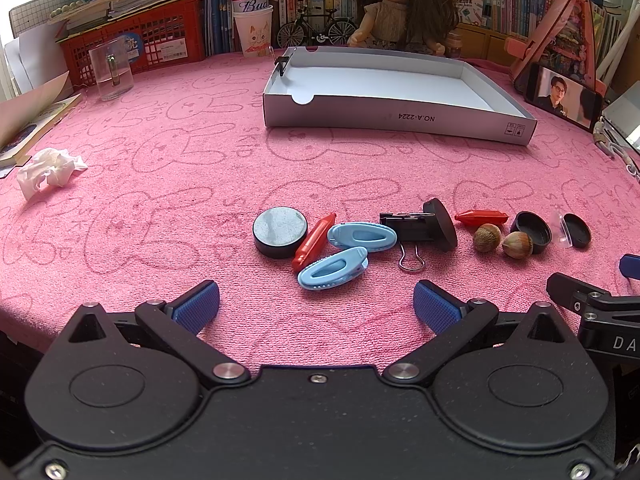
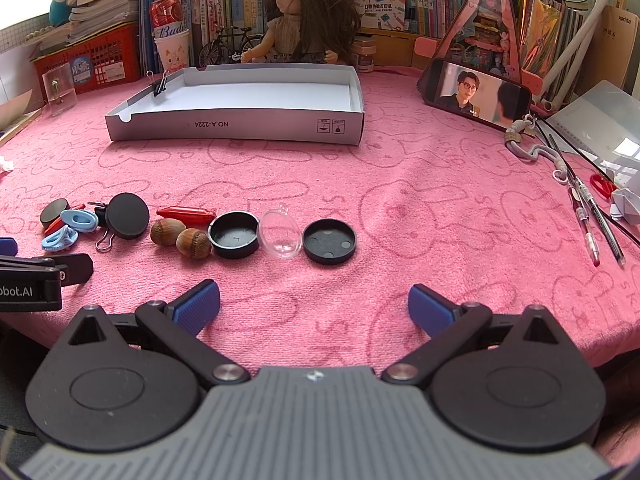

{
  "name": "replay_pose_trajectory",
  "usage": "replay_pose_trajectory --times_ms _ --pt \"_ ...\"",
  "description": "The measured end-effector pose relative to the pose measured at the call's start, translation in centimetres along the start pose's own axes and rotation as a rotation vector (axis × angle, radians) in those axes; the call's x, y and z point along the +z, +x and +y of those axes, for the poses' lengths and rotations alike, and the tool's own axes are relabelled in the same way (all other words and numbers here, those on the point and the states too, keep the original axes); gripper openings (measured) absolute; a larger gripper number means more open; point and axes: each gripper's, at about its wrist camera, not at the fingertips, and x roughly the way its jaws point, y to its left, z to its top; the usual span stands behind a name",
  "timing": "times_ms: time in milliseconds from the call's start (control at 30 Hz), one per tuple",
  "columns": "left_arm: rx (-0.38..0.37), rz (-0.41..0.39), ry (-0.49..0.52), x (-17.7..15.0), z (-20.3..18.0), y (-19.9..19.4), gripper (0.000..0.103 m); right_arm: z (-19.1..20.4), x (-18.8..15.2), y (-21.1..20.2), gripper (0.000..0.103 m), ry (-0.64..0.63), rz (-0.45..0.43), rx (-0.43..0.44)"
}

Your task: Organize rigid objects

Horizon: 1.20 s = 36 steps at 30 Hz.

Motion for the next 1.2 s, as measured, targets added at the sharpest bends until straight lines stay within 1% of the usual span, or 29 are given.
replay_pose_trajectory --times_ms 67,400,633,833,900,967,1000,1033,1067,1100,1200 --pt "-0.002 0.006 0.002 0.2 0.1 0.0 0.103 -0.8 0.0 -0.2 0.103 0.002 0.0 -0.009" --pt "-0.009 0.002 0.012 0.2 0.2 0.1 0.103 -0.7 -0.1 -0.2 0.103 0.002 0.003 -0.017" --pt "-0.017 -0.024 0.017 -0.3 0.2 -0.1 0.103 -0.7 0.2 -0.1 0.103 0.004 0.018 -0.008" --pt "-0.027 -0.008 0.008 0.0 0.4 -0.2 0.101 -0.9 0.2 -0.1 0.103 -0.001 0.02 0.005" --pt "-0.029 -0.009 -0.006 0.1 0.6 -0.4 0.098 -0.9 0.1 -0.2 0.103 0.001 0.008 0.018" --pt "-0.04 -0.021 -0.027 0.3 1.0 -0.6 0.089 -1.0 0.2 -0.4 0.103 0.0 -0.01 0.035" --pt "-0.048 -0.029 -0.035 0.4 1.1 -0.8 0.085 -1.0 0.2 -0.6 0.101 0.0 -0.019 0.036" --pt "-0.057 -0.034 -0.039 0.4 1.2 -0.9 0.077 -0.9 0.3 -0.7 0.098 0.001 -0.029 0.037" --pt "-0.065 -0.037 -0.041 0.5 1.3 -1.0 0.071 -0.9 0.5 -1.0 0.097 0.003 -0.046 0.046" --pt "-0.069 -0.04 -0.039 0.5 1.3 -1.1 0.069 -1.0 0.6 -1.2 0.095 0.008 -0.06 0.057" --pt "-0.081 -0.06 -0.018 0.5 0.8 -1.5 0.059 -0.8 0.9 -1.6 0.089 0.009 -0.1 0.09"
